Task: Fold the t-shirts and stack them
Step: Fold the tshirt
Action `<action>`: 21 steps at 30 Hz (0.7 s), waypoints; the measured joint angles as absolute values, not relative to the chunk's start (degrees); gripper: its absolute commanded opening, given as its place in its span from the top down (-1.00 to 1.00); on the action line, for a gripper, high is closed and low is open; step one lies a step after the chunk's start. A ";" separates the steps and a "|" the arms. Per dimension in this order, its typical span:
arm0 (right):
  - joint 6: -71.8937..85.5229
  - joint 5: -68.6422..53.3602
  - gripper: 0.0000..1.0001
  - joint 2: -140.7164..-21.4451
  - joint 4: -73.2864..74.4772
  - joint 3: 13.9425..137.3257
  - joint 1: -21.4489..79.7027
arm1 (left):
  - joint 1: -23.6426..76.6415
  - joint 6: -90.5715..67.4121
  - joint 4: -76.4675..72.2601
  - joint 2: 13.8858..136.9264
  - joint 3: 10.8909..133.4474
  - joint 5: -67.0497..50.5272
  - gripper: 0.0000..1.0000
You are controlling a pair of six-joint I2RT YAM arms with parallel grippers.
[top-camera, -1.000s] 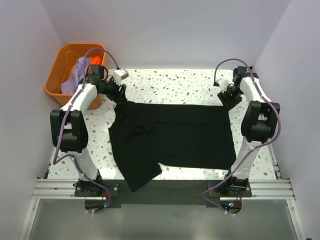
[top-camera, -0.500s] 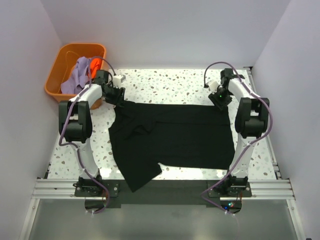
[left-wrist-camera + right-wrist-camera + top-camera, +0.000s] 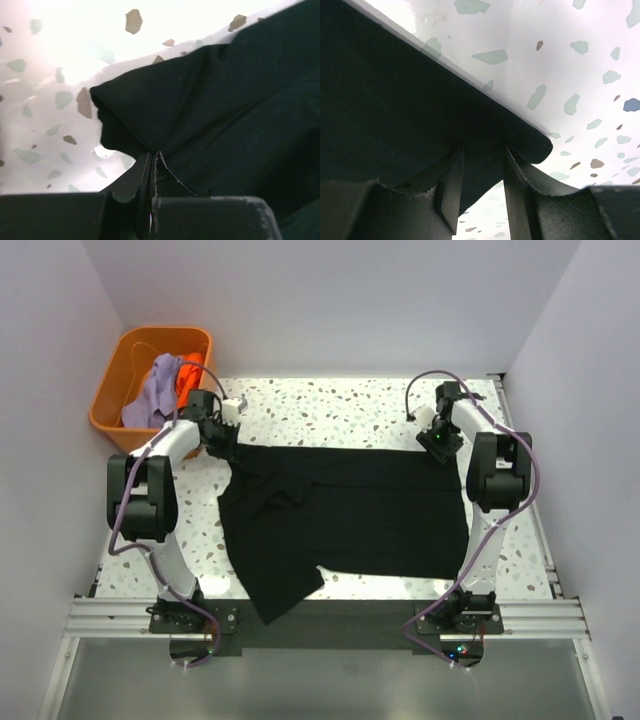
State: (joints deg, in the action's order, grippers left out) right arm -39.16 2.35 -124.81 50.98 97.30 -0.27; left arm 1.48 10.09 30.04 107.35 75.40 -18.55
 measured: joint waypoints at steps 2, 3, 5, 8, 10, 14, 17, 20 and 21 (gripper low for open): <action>-39.16 2.61 0.21 -124.81 50.96 97.27 -0.25 | 1.48 10.02 28.97 106.45 74.37 -16.82 1.00; -39.16 2.76 0.21 -124.84 50.96 97.27 -0.25 | 1.48 10.00 28.64 106.37 74.08 -16.25 1.00; -39.16 3.11 0.21 -124.88 50.94 97.25 -0.25 | 1.54 9.72 28.23 107.11 73.82 -15.11 1.00; -39.13 3.53 0.21 -124.90 50.94 97.25 -0.19 | 1.69 9.10 27.92 110.85 75.26 -13.80 1.00; -39.07 3.77 0.21 -124.99 50.96 97.32 -0.05 | 1.85 8.75 28.16 113.75 77.38 -13.06 0.98; -38.52 4.95 0.21 -125.40 51.16 97.91 0.12 | 2.83 8.56 27.57 116.38 81.06 -10.83 0.78; -38.02 6.31 0.21 -126.02 51.13 98.67 0.12 | 3.88 8.64 27.46 118.32 83.99 -9.04 0.57; -37.26 7.46 0.17 -126.61 51.07 99.77 0.10 | 4.32 8.82 27.86 120.44 87.55 -7.92 0.26; -37.06 7.62 0.16 -126.78 51.03 100.12 0.05 | 4.32 9.17 27.83 120.88 88.36 -7.94 0.02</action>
State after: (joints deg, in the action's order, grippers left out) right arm -37.06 7.62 -126.78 51.03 100.12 0.05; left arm 4.32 9.17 27.83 120.88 88.36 -7.94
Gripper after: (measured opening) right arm 0.407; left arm 0.346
